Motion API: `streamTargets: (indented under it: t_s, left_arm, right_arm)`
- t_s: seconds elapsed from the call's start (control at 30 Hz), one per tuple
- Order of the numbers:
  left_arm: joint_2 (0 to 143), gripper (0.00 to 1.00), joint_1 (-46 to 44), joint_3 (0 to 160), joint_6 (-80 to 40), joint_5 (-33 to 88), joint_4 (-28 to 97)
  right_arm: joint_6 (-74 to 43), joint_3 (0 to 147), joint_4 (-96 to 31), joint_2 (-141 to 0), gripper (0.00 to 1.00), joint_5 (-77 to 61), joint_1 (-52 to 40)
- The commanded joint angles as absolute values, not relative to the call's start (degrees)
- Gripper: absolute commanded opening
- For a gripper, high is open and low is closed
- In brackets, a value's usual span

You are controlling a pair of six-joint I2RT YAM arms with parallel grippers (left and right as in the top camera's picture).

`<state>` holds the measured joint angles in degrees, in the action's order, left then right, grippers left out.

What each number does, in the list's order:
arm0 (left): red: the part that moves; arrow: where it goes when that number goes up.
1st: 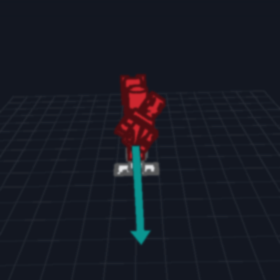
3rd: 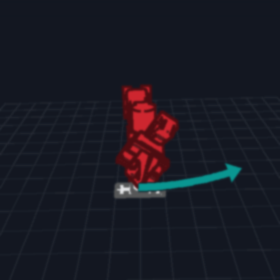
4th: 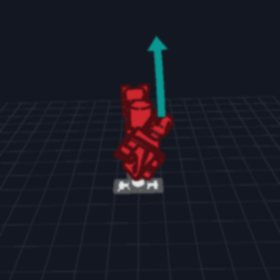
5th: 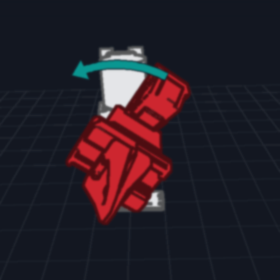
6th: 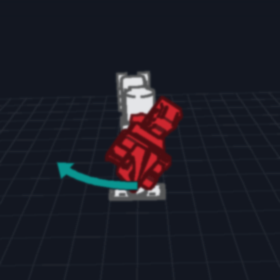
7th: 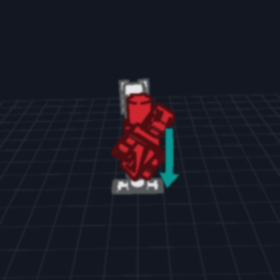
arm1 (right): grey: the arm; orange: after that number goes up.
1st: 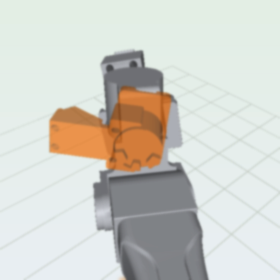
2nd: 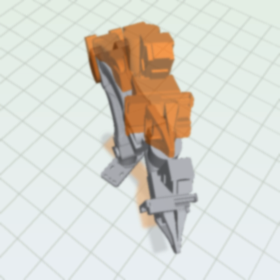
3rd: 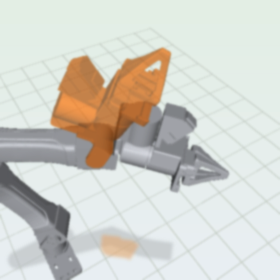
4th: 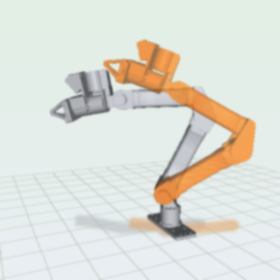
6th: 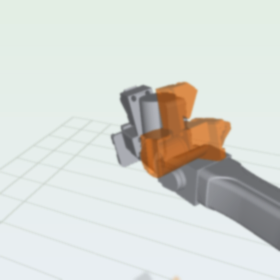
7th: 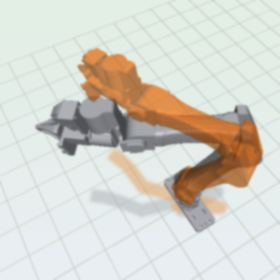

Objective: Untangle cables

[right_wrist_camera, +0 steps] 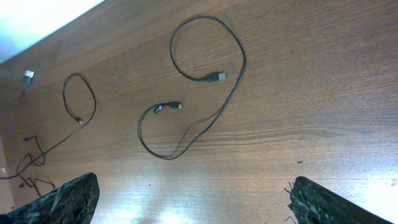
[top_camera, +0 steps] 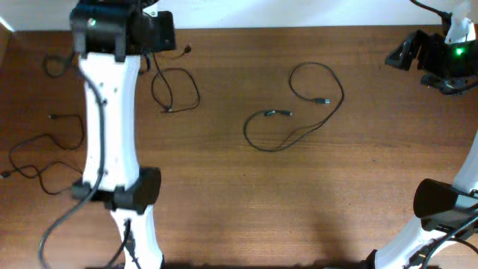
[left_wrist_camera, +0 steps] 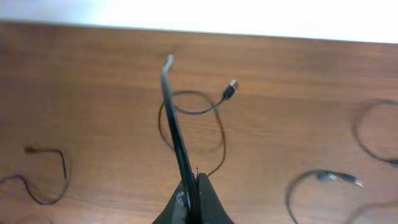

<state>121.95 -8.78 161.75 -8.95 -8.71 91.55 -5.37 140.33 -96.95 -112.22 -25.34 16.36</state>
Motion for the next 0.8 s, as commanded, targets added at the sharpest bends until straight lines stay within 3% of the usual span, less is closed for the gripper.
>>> streamTargets:
  t_s: [0.0,0.13,0.4,0.57,0.63,0.77]
  left_arm:
    - [109.10,0.00,-9.39,162.32,-8.21,-6.94,93.49]
    - [109.23,0.00,-9.39,159.28,-8.27,-6.31,96.57]
    - [118.19,0.00,-7.20,134.65,-8.86,-6.44,93.01]
    - [119.37,0.00,-6.22,109.10,-13.93,-6.26,78.87]
    - [119.37,0.09,-6.22,99.81,-15.62,-5.74,68.47]
    - [119.52,0.50,-6.24,88.88,-8.97,-5.74,55.48]
  right_arm:
    - [-4.67,140.25,-97.25,-111.96,0.99,-24.80,16.10]
    - [-4.67,140.25,-97.30,-111.96,0.99,-24.80,16.10]
    - [-4.64,140.25,-97.23,-111.96,0.99,-24.77,16.10]
    - [-4.64,140.25,-96.73,-111.96,0.99,-24.80,16.10]
    - [-4.64,140.25,-96.73,-111.96,0.99,-24.80,16.10]
    - [-4.64,140.25,-96.77,-111.96,0.99,-24.77,16.10]
